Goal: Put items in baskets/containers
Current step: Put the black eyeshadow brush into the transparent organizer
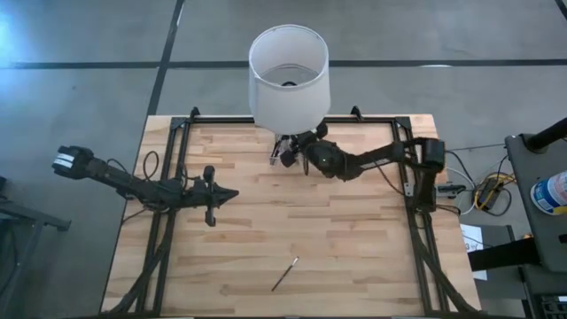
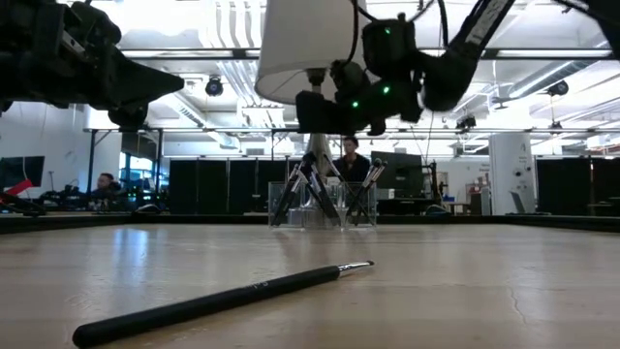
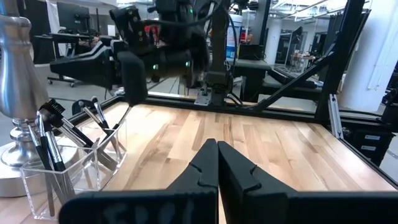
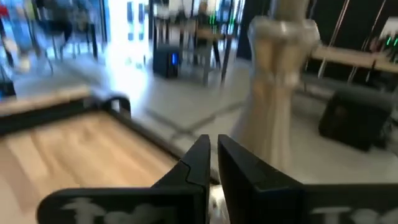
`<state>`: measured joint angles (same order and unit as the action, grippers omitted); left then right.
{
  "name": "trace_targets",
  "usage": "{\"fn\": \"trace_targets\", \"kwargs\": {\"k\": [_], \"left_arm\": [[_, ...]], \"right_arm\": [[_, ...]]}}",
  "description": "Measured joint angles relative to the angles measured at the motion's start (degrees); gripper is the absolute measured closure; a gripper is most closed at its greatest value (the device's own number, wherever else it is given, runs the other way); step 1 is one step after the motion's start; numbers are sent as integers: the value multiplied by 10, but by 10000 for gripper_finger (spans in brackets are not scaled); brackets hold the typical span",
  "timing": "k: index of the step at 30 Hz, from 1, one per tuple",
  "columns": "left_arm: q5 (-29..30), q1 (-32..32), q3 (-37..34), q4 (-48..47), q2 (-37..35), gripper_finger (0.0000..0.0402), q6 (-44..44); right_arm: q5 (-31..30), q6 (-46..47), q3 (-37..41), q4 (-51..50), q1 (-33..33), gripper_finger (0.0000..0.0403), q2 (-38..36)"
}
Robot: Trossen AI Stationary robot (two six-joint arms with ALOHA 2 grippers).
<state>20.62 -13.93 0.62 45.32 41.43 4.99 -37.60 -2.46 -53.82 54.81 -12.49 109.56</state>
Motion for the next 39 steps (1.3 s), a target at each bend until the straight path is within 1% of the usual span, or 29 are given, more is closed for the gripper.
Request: {"fn": "trace_targets", "kwargs": {"k": [4, 7, 9, 11, 17, 18, 21, 23, 25, 27, 31, 33, 34, 39], "left_arm": [[0, 0, 0, -2, 2, 402, 0], [0, 0, 0, -2, 4, 401, 0], [0, 0, 0, -1, 4, 402, 0], [0, 0, 0, -1, 3, 401, 0], [0, 0, 0, -1, 3, 401, 0], [0, 0, 0, -2, 4, 401, 0], [0, 0, 0, -4, 4, 401, 0], [0, 0, 0, -6, 4, 402, 5], [0, 0, 0, -13, 5, 401, 14], [0, 0, 6, -44, 6, 401, 29], [0, -1, 56, -164, 19, 402, 55], [0, -5, 86, -206, 36, 402, 67], [0, -9, 96, -212, 48, 401, 72], [0, -37, 143, -207, 151, 402, 86]], "right_arm": [[10, 50, 0, -173, 1, 386, -55], [54, 69, 0, -248, 0, 393, -74], [80, 72, 1, -263, 0, 394, -75], [94, 71, 1, -265, 0, 394, -75], [87, 62, 7, -294, 5, 394, -75], [80, 57, 10, -307, 9, 394, -78], [29, 49, 27, -333, 31, 394, -95], [-3, 46, 50, -332, 51, 394, -111], [-19, 47, 83, -335, 71, 394, -137], [-27, 61, 119, -331, 94, 394, -174], [-52, 105, 196, -331, 149, 394, -259], [-79, 130, 229, -331, 182, 394, -302], [-96, 141, 244, -329, 199, 394, -322], [-186, 173, 305, -329, 272, 394, -402]]}}
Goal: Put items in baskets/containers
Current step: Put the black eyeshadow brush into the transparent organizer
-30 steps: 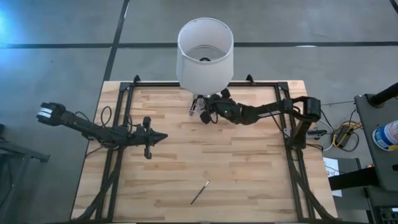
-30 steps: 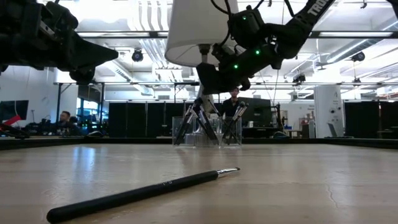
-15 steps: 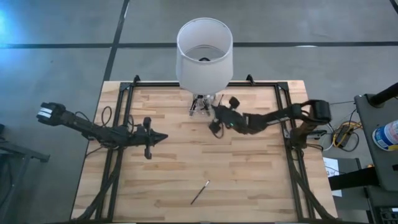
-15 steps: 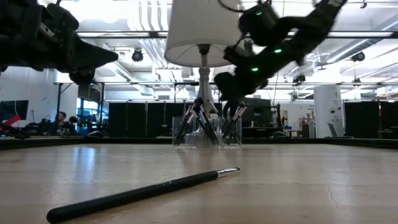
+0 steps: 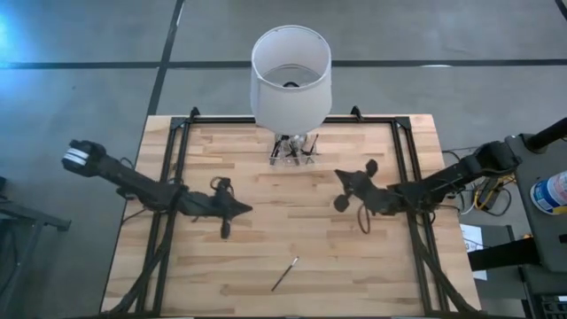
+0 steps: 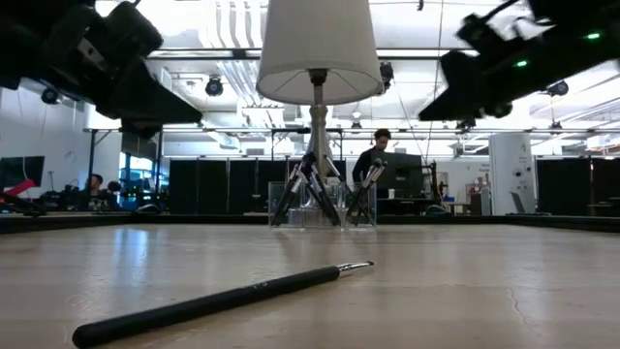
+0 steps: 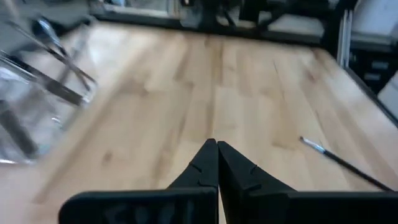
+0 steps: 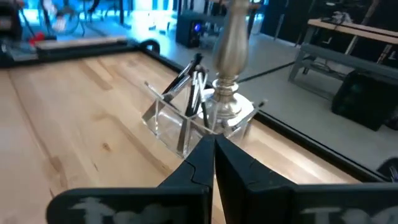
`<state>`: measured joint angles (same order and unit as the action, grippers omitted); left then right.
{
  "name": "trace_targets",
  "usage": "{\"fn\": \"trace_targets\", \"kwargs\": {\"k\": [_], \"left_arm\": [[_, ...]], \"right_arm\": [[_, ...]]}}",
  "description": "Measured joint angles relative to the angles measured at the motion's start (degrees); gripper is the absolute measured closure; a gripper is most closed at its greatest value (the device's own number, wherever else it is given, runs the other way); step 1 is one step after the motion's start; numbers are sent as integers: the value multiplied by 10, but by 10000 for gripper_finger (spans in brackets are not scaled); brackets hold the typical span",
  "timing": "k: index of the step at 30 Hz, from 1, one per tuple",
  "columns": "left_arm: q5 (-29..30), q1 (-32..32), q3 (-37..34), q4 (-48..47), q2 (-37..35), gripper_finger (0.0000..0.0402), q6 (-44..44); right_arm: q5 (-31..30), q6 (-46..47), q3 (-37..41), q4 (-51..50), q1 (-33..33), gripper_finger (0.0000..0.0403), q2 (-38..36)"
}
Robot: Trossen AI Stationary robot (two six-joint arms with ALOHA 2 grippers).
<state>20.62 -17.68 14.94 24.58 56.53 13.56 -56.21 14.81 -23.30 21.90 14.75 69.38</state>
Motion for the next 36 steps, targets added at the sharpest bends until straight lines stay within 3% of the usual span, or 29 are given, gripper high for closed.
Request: {"fn": "trace_targets", "kwargs": {"k": [4, 12, 16, 22, 36], "left_arm": [[0, -25, 57, -4, 103, 402, 28], [12, -72, 213, -68, 305, 401, 113], [46, -89, 293, -96, 389, 401, 147], [48, -111, 413, -160, 490, 399, 173], [53, -139, 669, -375, 649, 300, 262]], "right_arm": [[-42, 19, 34, 14, 29, 394, -32], [-43, 26, 66, 41, 38, 394, -40], [-43, 26, 71, 40, 38, 394, -41], [-40, 14, 73, 38, 38, 394, -40], [-33, 0, 71, 36, 44, 394, -40]]}}
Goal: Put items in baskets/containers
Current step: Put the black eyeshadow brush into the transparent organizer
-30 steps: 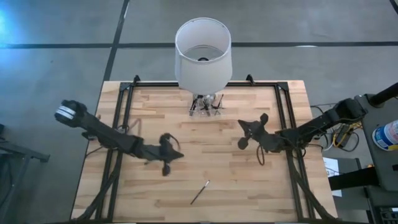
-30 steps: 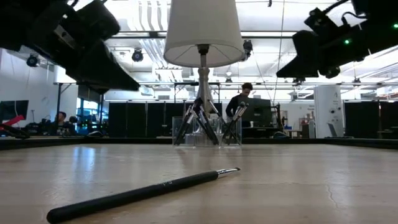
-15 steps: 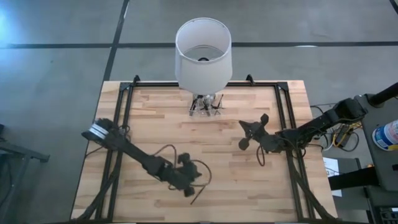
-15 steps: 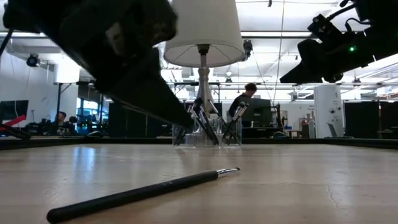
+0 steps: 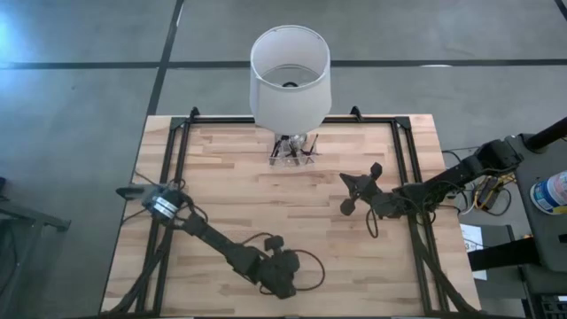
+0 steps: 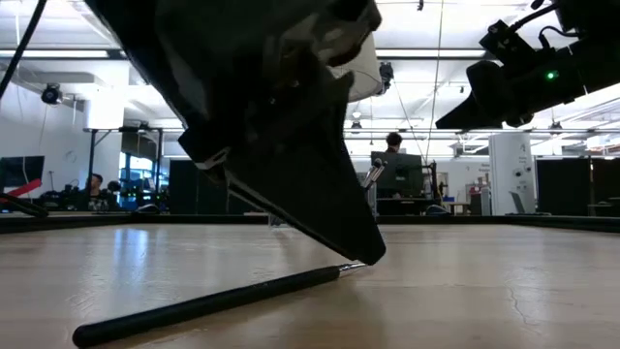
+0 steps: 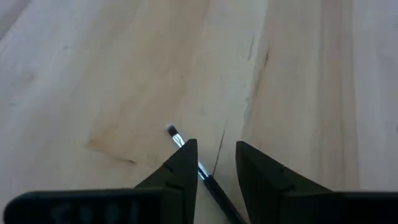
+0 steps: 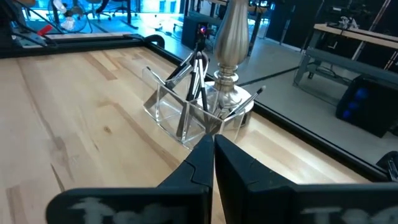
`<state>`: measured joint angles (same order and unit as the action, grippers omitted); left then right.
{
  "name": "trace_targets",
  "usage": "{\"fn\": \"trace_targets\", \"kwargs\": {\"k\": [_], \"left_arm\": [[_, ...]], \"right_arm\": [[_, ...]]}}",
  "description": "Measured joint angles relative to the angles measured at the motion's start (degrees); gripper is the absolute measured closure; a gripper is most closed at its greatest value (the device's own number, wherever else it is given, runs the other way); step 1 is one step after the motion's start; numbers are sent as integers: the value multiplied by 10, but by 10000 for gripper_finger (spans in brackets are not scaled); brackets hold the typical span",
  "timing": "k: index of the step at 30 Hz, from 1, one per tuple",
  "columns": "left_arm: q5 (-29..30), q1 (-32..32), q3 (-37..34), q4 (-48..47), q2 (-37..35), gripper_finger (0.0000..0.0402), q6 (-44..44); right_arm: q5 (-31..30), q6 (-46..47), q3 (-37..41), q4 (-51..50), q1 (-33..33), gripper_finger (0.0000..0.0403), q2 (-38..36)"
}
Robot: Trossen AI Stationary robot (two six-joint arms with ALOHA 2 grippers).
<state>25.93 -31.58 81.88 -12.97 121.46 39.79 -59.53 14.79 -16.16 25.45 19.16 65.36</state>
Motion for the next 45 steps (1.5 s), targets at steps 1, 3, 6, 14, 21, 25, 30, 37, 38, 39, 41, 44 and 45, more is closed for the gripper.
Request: {"fn": "trace_targets", "kwargs": {"k": [1, 3, 6, 14, 21, 25, 30, 37, 38, 39, 41, 44, 45], "left_arm": [[5, 0, 12, -17, 5, 297, 8], [27, 0, 31, -51, 14, 294, 22], [51, 1, 46, -90, 24, 294, 31], [27, 2, 28, -76, 25, 293, 30], [-11, 7, 18, -87, 22, 326, 21], [-29, 9, 18, -129, 22, 376, 19], [-40, 10, 16, -163, 19, 394, 0], [-39, 10, 12, -195, -15, 399, -34], [-41, 9, 10, -206, -21, 400, -36], [-43, 9, 9, -213, -28, 400, -38], [-45, 8, 6, -233, -39, 401, -39], [-44, 7, -4, -240, -58, 400, -32], [-44, 6, -10, -241, -63, 400, -29]], "right_arm": [[0, 0, 0, 0, 1, 394, 0], [0, 0, -1, -1, 1, 394, 0], [2, 1, -2, 0, 6, 394, 0], [2, 1, -3, 0, 9, 394, 0], [1, 6, -2, 0, 13, 394, 0], [1, 7, -2, 0, 13, 394, 0], [1, 12, -2, 1, 13, 394, 0], [13, 15, -2, 1, 14, 394, 0], [13, 16, -1, 1, 14, 394, 0], [13, 17, -1, 1, 14, 394, 0], [13, 17, -1, 1, 15, 394, 0], [15, 17, 0, 1, 17, 394, 0], [15, 17, 0, 1, 17, 394, 0]]}}
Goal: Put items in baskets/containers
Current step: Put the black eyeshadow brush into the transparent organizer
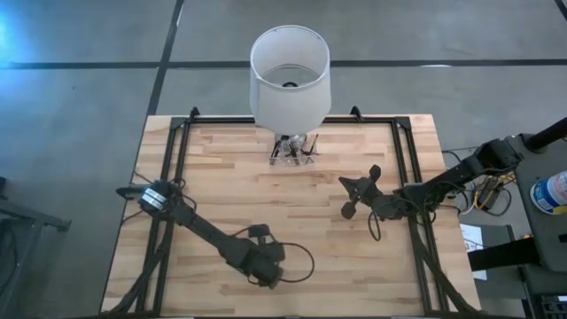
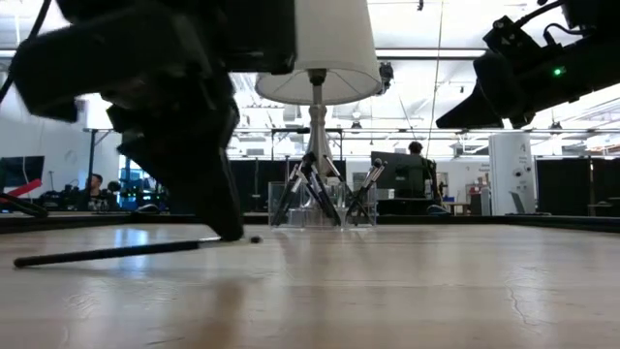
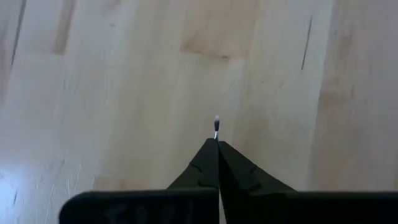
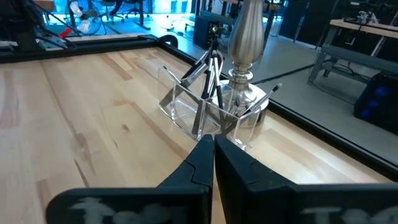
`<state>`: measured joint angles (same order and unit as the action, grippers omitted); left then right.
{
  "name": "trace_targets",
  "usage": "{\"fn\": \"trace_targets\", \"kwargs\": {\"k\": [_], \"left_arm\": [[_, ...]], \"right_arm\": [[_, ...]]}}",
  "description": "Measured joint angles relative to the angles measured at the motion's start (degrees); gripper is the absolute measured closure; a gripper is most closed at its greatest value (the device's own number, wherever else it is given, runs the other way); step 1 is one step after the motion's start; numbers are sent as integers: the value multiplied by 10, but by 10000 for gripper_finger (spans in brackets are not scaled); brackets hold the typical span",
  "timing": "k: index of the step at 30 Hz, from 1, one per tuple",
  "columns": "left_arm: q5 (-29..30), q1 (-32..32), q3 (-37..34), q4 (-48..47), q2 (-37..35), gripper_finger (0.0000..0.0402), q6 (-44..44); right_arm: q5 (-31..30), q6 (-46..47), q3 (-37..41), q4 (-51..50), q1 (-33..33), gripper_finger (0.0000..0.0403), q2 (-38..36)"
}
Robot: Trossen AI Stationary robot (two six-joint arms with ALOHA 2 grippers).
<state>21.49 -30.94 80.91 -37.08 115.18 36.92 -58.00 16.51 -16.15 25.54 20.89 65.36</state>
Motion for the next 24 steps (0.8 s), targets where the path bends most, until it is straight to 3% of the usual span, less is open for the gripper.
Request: {"fn": "trace_targets", "kwargs": {"k": [24], "left_arm": [[15, -10, -26, 21, -8, 401, 20]], "right_arm": [[0, 0, 1, 0, 0, 394, 0]]}}
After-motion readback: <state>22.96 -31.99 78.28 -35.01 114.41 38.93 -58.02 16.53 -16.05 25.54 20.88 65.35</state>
